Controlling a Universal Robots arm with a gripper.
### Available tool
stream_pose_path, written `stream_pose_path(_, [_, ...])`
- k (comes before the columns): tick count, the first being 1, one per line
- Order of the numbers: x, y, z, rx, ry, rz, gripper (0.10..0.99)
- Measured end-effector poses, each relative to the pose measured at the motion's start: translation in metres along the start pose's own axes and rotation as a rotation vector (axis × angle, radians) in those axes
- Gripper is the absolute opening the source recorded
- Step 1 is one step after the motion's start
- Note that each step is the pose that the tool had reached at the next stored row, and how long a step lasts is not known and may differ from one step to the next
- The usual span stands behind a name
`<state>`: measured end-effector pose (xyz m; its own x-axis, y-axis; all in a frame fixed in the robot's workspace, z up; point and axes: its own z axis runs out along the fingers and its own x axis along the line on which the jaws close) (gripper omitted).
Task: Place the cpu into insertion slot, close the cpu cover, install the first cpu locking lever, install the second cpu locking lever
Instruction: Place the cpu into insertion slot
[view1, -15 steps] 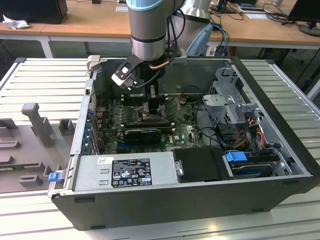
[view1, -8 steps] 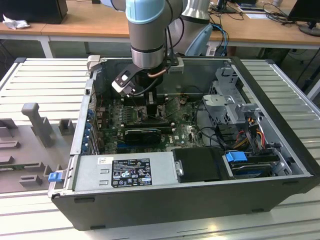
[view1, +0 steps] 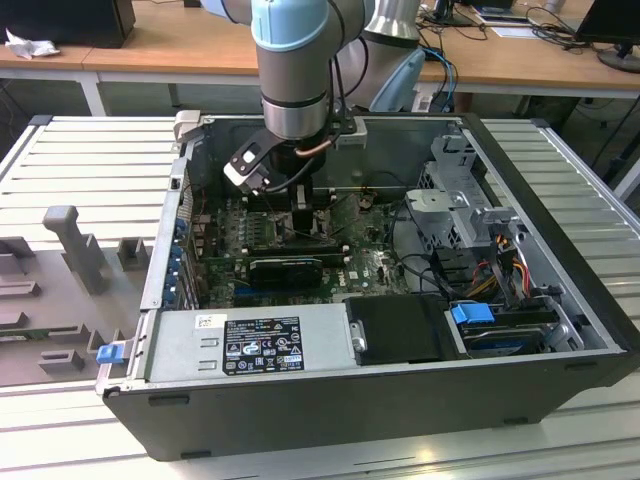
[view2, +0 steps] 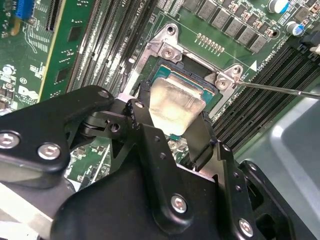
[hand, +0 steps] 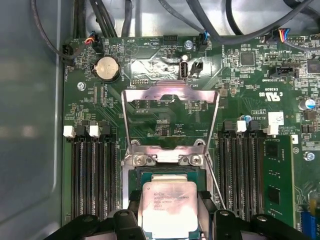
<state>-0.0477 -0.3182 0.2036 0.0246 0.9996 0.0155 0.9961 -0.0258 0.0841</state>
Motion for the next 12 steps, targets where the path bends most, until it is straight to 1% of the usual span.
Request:
stream_pose_path(2, [0.0002, -0.0002, 0.0018, 0.000, -0.0002, 0.000, 0.529])
stream_pose_path(8, [0.0002, -0.0002, 0.0020, 0.000, -0.0003, 0.000, 0.529])
stream_pose_path(9, [0.0002, -0.0002, 0.0020, 0.000, -0.0002, 0.000, 0.537])
stream_pose_path(10, [0.0002, -0.0002, 0.0020, 0.000, -0.0002, 0.000, 0.604])
stream_pose_path(12, [0.0002, -0.0001, 0.0008, 0.000, 0.0000, 0.000, 0.604])
